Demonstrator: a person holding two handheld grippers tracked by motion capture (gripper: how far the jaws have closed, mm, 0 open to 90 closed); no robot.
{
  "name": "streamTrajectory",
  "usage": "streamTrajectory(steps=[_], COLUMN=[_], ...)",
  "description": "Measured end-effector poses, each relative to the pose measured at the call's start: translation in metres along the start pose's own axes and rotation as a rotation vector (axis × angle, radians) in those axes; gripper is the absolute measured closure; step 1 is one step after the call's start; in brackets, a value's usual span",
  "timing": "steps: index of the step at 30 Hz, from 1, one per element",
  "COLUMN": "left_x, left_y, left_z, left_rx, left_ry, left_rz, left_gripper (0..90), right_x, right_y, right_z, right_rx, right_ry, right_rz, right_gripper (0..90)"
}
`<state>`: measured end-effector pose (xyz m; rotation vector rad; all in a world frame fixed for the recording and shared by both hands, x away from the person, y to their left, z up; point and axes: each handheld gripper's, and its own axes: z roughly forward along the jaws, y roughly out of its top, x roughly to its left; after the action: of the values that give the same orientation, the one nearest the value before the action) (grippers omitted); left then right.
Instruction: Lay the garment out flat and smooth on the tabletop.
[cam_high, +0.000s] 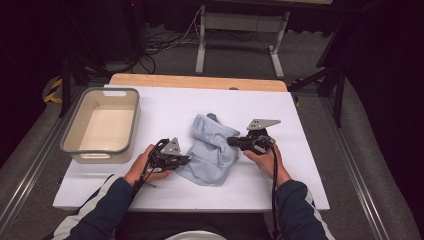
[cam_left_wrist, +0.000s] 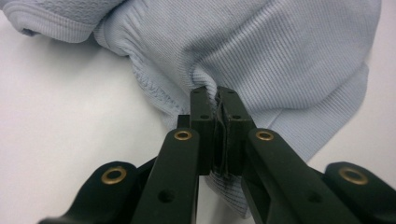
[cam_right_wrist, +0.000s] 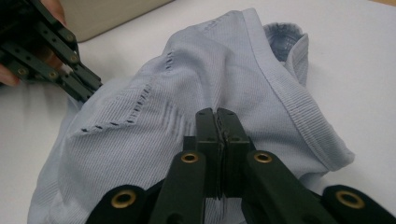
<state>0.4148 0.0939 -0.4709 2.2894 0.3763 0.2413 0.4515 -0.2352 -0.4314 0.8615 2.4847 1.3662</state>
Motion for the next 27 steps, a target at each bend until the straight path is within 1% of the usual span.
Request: streamTrajectory(steps=[1,3,4,5,6,7,9,10,11,12,13,14,15,16,17,18,19,20,21,22,23,24,25,26,27], left_x=[0.000,0.000,0.000,0.000,0.000,-0.002,-0.003,-0.003,-0.004,-0.003,-0.001,-0.001,0.003,0.007,0.010,0.010,0.019,0.019,0.023,0.024,0.025,0.027,0.029,0.031,0.033], left_y=[0.000,-0.002,-0.003,-0.004,-0.004,-0.007,-0.010,-0.010,-0.012,-0.012,-0.012,-0.012,-0.011,-0.010,-0.009,-0.009,-0.007,-0.007,-0.005,-0.002,0.002,0.005,0.007,0.009,0.010], left_z=[-0.007,-0.015,-0.019,-0.023,-0.023,-0.028,-0.033,-0.033,-0.035,-0.036,-0.037,-0.037,-0.037,-0.036,-0.035,-0.035,-0.028,-0.028,-0.021,-0.014,-0.006,-0.001,0.002,0.006,0.009], left_rx=[-0.002,-0.016,-0.019,-0.010,-0.010,0.006,0.012,0.012,0.010,-0.003,-0.035,-0.035,-0.080,-0.105,-0.128,-0.128,-0.163,-0.163,-0.164,-0.151,-0.129,-0.124,-0.128,-0.129,-0.125], left_ry=[0.004,0.017,0.010,-0.008,-0.008,-0.004,-0.023,-0.023,-0.015,-0.011,-0.007,-0.007,0.012,0.015,0.025,0.025,-0.004,-0.004,-0.025,-0.021,-0.009,-0.006,-0.017,-0.031,-0.034], left_rz=[0.004,-0.001,-0.006,-0.005,-0.005,0.011,0.007,0.007,0.000,-0.003,-0.023,-0.023,-0.068,-0.101,-0.134,-0.134,-0.197,-0.197,-0.227,-0.243,-0.243,-0.241,-0.259,-0.271,-0.276], left_gripper=[86.1,86.1,86.1,86.0,86.0,86.0,86.0,85.9,85.9,85.1,83.2,78.7,71.8,65.1,59.0,54.4,52.7,50.4,50.4,37.3,36.1,34.0,31.6,31.1,31.1], right_x=[0.003,0.006,0.007,0.008,0.008,0.007,0.005,0.005,0.005,0.004,0.000,-0.003,-0.005,-0.008,-0.013,-0.013,-0.021,-0.021,-0.023,-0.026,-0.026,-0.026,-0.026,-0.025,-0.025], right_y=[0.002,0.003,0.004,0.004,0.004,0.005,0.006,0.006,0.006,0.006,0.007,0.008,0.008,0.007,0.006,0.006,0.003,0.003,0.002,0.001,0.000,0.000,0.000,-0.001,-0.001], right_z=[-0.005,-0.011,-0.012,-0.013,-0.013,-0.014,-0.015,-0.015,-0.014,-0.013,-0.009,-0.008,-0.007,-0.005,-0.004,-0.004,0.000,0.000,0.001,0.007,0.009,0.012,0.015,0.018,0.020], right_rx=[-0.012,-0.023,-0.021,-0.020,-0.020,-0.035,-0.038,-0.038,-0.036,-0.040,-0.033,-0.027,-0.028,-0.030,-0.024,-0.024,-0.015,-0.015,-0.013,0.015,0.025,0.034,0.043,0.052,0.062], right_ry=[-0.031,-0.060,-0.075,-0.094,-0.094,-0.140,-0.156,-0.156,-0.169,-0.177,-0.191,-0.193,-0.194,-0.196,-0.187,-0.187,-0.160,-0.160,-0.151,-0.113,-0.107,-0.101,-0.085,-0.070,-0.053], right_rz=[-0.024,-0.036,-0.048,-0.057,-0.057,-0.053,-0.049,-0.049,-0.052,-0.050,-0.020,-0.014,-0.007,0.009,0.037,0.037,0.085,0.085,0.093,0.101,0.098,0.099,0.101,0.102,0.096], right_gripper=[89.6,89.5,89.2,87.0,87.0,75.9,76.9,76.9,73.2,60.2,45.6,39.9,34.2,29.2,25.2,25.2,19.5,19.5,19.0,18.2,18.3,19.2,22.1,25.3,32.2])
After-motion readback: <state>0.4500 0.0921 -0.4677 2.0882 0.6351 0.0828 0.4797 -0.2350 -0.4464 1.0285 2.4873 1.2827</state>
